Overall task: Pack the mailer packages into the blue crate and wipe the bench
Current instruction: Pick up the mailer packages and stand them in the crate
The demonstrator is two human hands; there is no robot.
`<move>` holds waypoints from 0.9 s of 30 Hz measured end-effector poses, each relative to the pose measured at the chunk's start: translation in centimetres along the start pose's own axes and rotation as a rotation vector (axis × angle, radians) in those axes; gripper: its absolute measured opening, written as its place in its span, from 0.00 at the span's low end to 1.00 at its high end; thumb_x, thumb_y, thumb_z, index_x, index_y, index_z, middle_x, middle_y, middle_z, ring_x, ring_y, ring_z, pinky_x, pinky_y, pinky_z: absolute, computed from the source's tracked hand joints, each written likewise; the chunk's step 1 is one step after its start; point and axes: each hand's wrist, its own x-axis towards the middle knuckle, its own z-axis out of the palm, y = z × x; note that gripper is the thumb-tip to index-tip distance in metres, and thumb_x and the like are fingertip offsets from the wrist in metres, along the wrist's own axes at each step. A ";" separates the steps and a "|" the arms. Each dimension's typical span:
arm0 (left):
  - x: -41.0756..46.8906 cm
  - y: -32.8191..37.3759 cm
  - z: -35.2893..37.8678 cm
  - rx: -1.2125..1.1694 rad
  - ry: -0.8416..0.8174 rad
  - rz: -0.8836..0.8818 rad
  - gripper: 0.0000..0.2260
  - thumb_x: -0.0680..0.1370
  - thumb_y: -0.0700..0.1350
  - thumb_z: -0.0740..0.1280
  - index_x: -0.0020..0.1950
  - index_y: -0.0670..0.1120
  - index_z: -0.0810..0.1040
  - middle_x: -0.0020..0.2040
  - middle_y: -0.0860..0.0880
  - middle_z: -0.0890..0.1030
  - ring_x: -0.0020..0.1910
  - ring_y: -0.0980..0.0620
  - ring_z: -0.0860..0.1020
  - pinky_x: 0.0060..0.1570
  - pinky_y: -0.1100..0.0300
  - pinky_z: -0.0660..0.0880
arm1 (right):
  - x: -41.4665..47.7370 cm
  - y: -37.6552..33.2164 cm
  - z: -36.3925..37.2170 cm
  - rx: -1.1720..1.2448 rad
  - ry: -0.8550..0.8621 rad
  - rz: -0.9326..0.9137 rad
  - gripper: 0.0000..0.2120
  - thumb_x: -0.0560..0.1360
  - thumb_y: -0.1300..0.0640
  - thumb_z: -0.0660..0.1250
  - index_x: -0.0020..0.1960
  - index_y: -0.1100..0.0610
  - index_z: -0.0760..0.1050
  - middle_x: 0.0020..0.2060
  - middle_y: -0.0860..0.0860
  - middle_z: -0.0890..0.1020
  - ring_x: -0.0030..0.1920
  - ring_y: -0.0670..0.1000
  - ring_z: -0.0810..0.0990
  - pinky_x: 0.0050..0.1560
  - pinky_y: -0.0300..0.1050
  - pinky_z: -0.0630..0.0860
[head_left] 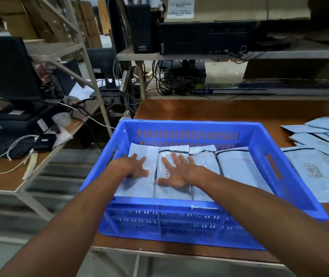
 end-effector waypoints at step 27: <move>-0.6 60.0 -5.3 -0.361 0.403 0.343 0.31 0.81 0.60 0.56 0.81 0.52 0.50 0.81 0.47 0.49 0.78 0.39 0.54 0.73 0.42 0.52 | -24.7 48.9 14.3 0.494 0.501 0.485 0.21 0.79 0.56 0.63 0.71 0.58 0.69 0.70 0.56 0.71 0.70 0.58 0.69 0.67 0.43 0.61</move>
